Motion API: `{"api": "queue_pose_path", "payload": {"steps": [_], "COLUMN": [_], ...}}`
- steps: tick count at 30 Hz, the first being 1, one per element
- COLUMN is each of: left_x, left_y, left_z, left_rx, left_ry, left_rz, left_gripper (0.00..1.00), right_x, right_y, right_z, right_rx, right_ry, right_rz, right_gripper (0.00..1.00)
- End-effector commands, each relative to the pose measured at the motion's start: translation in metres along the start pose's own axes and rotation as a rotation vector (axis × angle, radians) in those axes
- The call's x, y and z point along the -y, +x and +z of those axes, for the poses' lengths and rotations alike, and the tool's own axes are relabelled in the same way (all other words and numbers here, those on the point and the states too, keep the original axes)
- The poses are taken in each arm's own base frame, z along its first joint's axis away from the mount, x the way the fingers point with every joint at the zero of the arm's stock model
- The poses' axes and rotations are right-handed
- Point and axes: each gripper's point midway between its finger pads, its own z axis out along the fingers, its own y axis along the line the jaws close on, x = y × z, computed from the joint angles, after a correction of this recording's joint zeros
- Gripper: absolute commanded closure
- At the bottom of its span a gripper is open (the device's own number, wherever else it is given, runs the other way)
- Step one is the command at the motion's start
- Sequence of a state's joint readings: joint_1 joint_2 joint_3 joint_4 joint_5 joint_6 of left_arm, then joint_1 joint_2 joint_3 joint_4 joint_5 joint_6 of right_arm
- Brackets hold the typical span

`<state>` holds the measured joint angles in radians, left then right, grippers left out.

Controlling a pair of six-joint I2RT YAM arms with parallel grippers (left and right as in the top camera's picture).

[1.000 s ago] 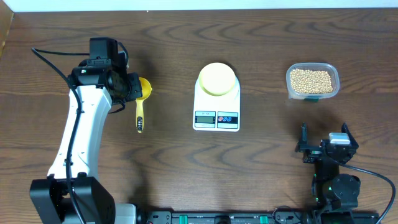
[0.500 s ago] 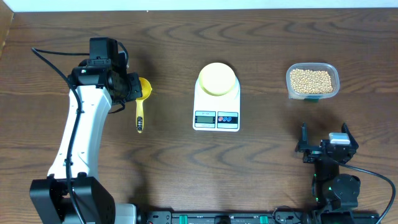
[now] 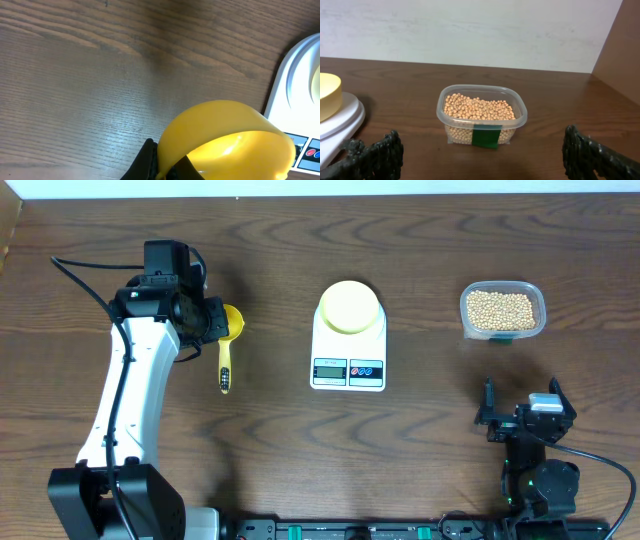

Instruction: Scoop item into bowl and weigh 50g on scale

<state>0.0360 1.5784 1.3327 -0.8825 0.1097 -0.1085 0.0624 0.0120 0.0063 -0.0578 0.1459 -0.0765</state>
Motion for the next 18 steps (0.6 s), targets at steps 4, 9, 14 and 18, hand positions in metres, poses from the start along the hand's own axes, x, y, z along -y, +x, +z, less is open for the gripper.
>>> {"api": "queue_pose_path", "payload": {"steps": [4,9,14,18], "left_x": [0.0023,0.0023,0.0024,0.0028], "left_y": [0.0025,0.0025,0.0023,-0.0003], "left_z": [-0.0014,-0.0014,-0.0014,-0.0015], "left_rx": [-0.002,-0.002,-0.001,0.009], "left_ry": [0.01,0.01,0.01,0.012], "left_rz": [-0.006,-0.006,-0.02,-0.092], "left_gripper": [0.92,0.92,0.92,0.92], "right_x": [-0.0006,-0.0005,-0.0005,-0.0005], "right_y": [-0.0002,-0.0002,-0.0002,-0.0002], "right_z": [-0.0004,-0.0004,-0.0004,-0.0004], "right_rx": [0.002,0.002,0.002,0.002], "right_ry": [-0.002,-0.002,-0.002,-0.002], "right_rz": [0.012,0.012,0.012,0.012], "right_gripper": [0.01,0.01,0.01,0.01]}}
